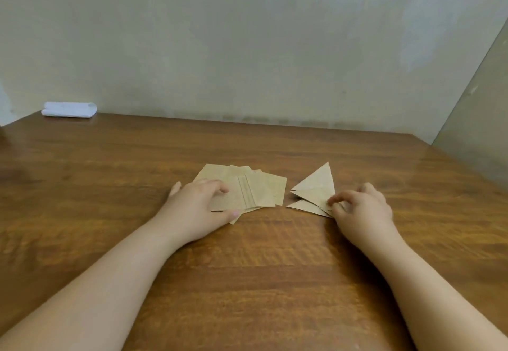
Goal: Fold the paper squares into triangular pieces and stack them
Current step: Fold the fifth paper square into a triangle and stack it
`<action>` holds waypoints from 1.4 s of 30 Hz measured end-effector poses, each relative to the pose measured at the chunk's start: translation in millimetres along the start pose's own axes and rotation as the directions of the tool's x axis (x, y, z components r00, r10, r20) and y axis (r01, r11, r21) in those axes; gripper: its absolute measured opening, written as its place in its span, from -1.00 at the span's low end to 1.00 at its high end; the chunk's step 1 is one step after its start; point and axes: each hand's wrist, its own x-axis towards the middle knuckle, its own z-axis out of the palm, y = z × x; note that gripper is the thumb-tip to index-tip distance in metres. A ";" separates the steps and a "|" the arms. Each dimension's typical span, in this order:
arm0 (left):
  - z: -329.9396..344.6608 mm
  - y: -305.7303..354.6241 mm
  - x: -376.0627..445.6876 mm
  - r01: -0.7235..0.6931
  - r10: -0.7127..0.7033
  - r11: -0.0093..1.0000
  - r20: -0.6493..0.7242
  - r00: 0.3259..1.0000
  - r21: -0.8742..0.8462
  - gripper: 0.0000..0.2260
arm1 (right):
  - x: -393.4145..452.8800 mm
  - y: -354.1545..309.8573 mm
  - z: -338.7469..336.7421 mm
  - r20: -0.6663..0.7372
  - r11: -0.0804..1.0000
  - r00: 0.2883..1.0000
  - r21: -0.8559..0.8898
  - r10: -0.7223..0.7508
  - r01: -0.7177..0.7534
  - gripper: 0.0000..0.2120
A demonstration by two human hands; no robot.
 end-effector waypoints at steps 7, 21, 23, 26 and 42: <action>-1.2 4.6 3.3 -0.172 0.196 0.969 -0.127 0.972 0.180 -0.72 | -14.4 -6.0 1.5 -0.287 0.961 0.925 0.045 -0.250 0.273 -0.84; -18.8 12.7 -10.9 -0.153 0.087 0.889 -0.169 0.982 -0.431 -0.93 | -31.1 -40.1 -9.3 0.034 0.861 0.902 0.314 -0.430 0.399 -0.71; -23.8 16.9 -15.1 -0.112 0.089 0.784 -0.069 0.994 -0.610 -0.97 | -35.5 -39.5 -16.4 0.024 0.840 0.928 0.433 -0.372 0.326 -0.87; -28.7 22.2 -23.3 -0.022 0.097 0.631 0.052 0.994 -0.775 -0.87 | -50.8 -37.3 -31.9 0.162 0.751 0.946 0.651 -0.281 0.112 -0.77; -42.1 66.1 -104.8 -0.059 0.020 0.643 -0.061 0.998 -0.764 -0.97 | -119.5 -10.2 -67.7 0.172 0.645 0.983 0.759 -0.069 -0.087 -0.64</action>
